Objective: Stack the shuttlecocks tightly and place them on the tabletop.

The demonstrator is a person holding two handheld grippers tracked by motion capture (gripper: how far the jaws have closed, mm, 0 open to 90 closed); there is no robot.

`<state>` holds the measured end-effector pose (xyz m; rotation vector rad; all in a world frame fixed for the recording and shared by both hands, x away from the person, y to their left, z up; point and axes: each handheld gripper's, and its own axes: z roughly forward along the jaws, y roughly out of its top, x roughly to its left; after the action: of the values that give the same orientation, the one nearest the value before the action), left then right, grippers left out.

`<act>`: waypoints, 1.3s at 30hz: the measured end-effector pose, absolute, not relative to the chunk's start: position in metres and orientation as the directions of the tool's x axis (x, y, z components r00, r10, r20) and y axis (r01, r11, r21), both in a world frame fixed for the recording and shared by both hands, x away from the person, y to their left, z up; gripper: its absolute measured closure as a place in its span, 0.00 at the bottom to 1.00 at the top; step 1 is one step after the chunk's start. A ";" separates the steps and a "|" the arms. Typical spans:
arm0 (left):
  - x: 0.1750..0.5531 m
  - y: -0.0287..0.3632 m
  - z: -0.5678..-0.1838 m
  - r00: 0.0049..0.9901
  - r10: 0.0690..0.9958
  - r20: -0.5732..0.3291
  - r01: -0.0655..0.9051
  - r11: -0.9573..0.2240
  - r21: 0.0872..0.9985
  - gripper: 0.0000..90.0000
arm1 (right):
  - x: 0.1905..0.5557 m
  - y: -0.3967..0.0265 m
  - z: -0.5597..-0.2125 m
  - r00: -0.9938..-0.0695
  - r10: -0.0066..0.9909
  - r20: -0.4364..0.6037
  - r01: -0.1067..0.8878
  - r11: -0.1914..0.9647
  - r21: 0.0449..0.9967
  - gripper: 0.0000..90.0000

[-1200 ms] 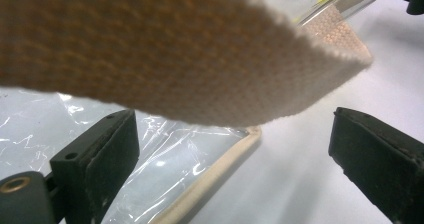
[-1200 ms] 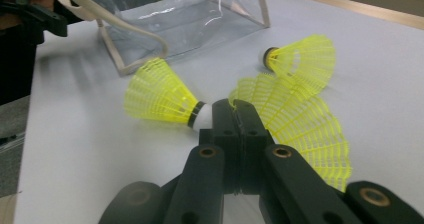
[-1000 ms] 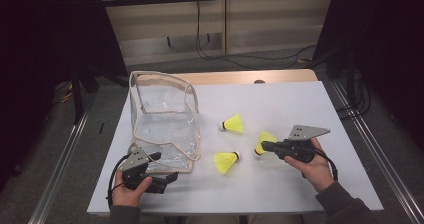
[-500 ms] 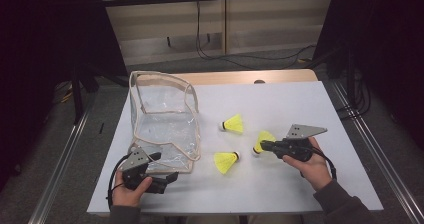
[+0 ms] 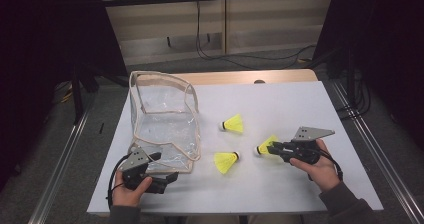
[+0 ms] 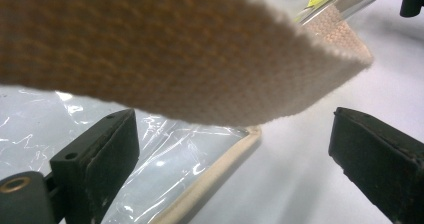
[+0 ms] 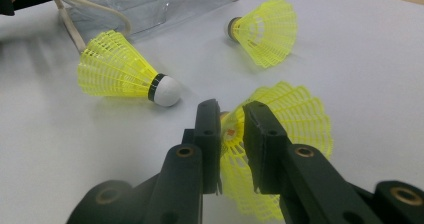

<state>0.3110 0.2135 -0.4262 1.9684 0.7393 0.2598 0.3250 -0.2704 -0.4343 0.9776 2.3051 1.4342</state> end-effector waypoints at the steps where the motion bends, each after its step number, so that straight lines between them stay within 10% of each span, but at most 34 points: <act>1: 0.311 0.214 -0.426 0.793 0.596 -0.128 0.391 -0.336 0.857 0.06 | 0.325 -0.270 -0.434 -0.742 0.658 0.129 0.407 0.289 0.866 0.85; 26: 0.311 0.213 -0.427 0.794 0.595 -0.127 0.388 -0.335 0.859 0.06 | 0.320 -0.278 -0.443 -0.741 0.656 0.142 0.455 0.336 0.825 0.77; 39: 0.311 0.214 -0.426 0.795 0.594 -0.125 0.388 -0.339 0.857 0.06 | 0.319 -0.275 -0.446 -0.762 0.629 0.155 0.463 0.361 0.809 0.99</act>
<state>0.3108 0.2137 -0.4262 1.9725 0.7357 0.2558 0.3190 -0.2750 -0.4463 0.9898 2.4364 1.3568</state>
